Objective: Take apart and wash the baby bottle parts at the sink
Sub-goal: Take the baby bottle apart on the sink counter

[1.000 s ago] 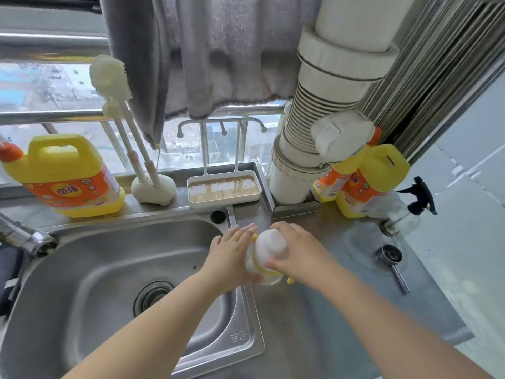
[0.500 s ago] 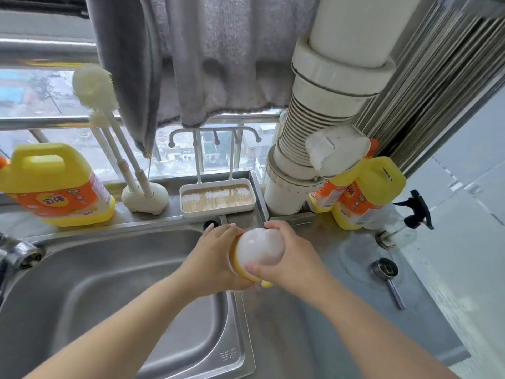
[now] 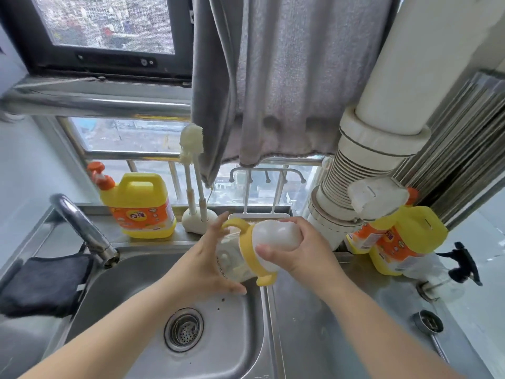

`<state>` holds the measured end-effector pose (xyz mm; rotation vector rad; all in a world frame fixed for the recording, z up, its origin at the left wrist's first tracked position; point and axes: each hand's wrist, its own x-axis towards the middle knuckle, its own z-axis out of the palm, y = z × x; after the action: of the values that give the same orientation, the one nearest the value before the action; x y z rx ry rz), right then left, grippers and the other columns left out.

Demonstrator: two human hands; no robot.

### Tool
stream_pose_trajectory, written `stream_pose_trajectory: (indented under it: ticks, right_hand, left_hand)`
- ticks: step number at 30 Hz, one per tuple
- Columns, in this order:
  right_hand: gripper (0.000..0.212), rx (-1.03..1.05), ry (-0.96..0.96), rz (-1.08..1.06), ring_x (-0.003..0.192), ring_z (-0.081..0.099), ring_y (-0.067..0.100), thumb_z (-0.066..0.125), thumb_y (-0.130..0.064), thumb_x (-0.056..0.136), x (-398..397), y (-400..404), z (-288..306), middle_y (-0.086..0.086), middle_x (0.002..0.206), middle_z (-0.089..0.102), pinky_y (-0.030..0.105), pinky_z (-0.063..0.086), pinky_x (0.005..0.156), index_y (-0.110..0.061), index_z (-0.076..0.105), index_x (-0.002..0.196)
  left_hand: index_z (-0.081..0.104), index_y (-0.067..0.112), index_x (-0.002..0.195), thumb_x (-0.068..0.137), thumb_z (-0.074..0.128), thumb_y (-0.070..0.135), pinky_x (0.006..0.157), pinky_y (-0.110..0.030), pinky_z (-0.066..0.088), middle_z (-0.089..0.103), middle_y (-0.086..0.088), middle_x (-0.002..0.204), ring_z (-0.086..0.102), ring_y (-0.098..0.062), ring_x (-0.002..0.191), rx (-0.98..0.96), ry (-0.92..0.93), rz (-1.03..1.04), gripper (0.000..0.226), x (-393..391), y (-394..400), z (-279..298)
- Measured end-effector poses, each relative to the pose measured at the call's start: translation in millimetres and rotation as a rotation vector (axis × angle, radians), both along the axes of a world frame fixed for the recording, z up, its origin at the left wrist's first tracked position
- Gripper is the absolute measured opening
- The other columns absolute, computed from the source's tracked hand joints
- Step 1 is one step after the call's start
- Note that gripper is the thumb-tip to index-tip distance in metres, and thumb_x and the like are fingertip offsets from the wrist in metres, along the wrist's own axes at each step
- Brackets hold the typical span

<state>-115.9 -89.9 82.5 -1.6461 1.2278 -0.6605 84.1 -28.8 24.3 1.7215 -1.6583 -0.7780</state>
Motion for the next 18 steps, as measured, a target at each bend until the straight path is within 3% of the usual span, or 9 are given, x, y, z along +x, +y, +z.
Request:
stream_pose_trajectory:
  ticks: [5, 7, 10, 14, 16, 18]
  right_hand:
    - [0.055, 0.014, -0.05, 0.04, 0.09, 0.062, 0.008, 0.088, -0.039, 0.058, 16.8, 6.4, 3.1, -0.007, 0.103, 0.061, 0.03, 0.056, 0.077, -0.031, 0.057, 0.103]
    - [0.063, 0.022, -0.044, 0.075, 0.092, 0.062, 0.01, 0.088, -0.048, 0.05, 20.1, 8.9, 4.0, -0.008, 0.105, 0.061, 0.031, 0.057, 0.078, -0.034, 0.057, 0.103]
    - [0.071, -0.008, -0.017, 0.119, 0.092, 0.062, 0.007, 0.08, -0.059, 0.038, 24.1, 15.8, 7.2, -0.013, 0.105, 0.058, 0.026, 0.056, 0.076, -0.042, 0.055, 0.102]
    - [0.066, -0.125, 0.093, 0.322, 0.094, 0.058, -0.003, 0.09, -0.037, 0.05, 31.4, 21.7, 22.2, -0.024, 0.104, 0.055, 0.02, 0.054, 0.079, -0.049, 0.056, 0.105]
    - [0.065, -0.149, 0.157, 0.418, 0.095, 0.053, -0.011, 0.09, -0.033, 0.055, 35.9, 20.9, 26.8, -0.029, 0.103, 0.053, 0.013, 0.05, 0.079, -0.049, 0.054, 0.107]
    - [0.062, -0.097, 0.138, 0.411, 0.092, 0.056, -0.008, 0.089, -0.034, 0.057, 38.6, 17.3, 25.8, -0.028, 0.1, 0.054, 0.016, 0.053, 0.079, -0.051, 0.055, 0.105]
  left_hand:
    - [-0.017, 0.069, 0.129, 0.052, 0.089, 0.043, 0.099, -0.021, 0.039, 0.043, 0.017, 0.131, 0.04, 0.001, 0.124, -0.065, -0.089, -0.018, 0.134, 9.8, 9.7, 14.4]
    - [-0.004, 0.072, 0.129, 0.049, 0.085, 0.049, 0.098, -0.03, 0.046, 0.05, 0.015, 0.129, 0.047, -0.003, 0.121, -0.11, -0.131, -0.044, 0.122, 16.7, 16.3, 22.1]
    - [0.011, 0.074, 0.124, 0.046, 0.076, 0.056, 0.093, -0.031, 0.048, 0.056, 0.013, 0.122, 0.054, -0.008, 0.114, -0.15, -0.153, -0.074, 0.103, 28.8, 25.7, 31.7]
    - [0.021, 0.062, 0.129, 0.051, 0.082, 0.045, 0.09, -0.034, 0.051, 0.058, 0.021, 0.119, 0.062, -0.01, 0.106, -0.093, -0.11, -0.142, 0.101, 45.7, 33.0, 31.2]
    - [0.02, 0.063, 0.129, 0.052, 0.082, 0.044, 0.092, -0.03, 0.049, 0.055, 0.024, 0.122, 0.057, -0.004, 0.109, -0.1, -0.146, -0.146, 0.101, 53.8, 36.7, 28.0]
    - [0.021, 0.065, 0.128, 0.053, 0.081, 0.044, 0.096, -0.026, 0.044, 0.048, 0.028, 0.126, 0.05, -0.001, 0.115, -0.118, -0.198, -0.147, 0.098, 59.6, 39.2, 26.1]
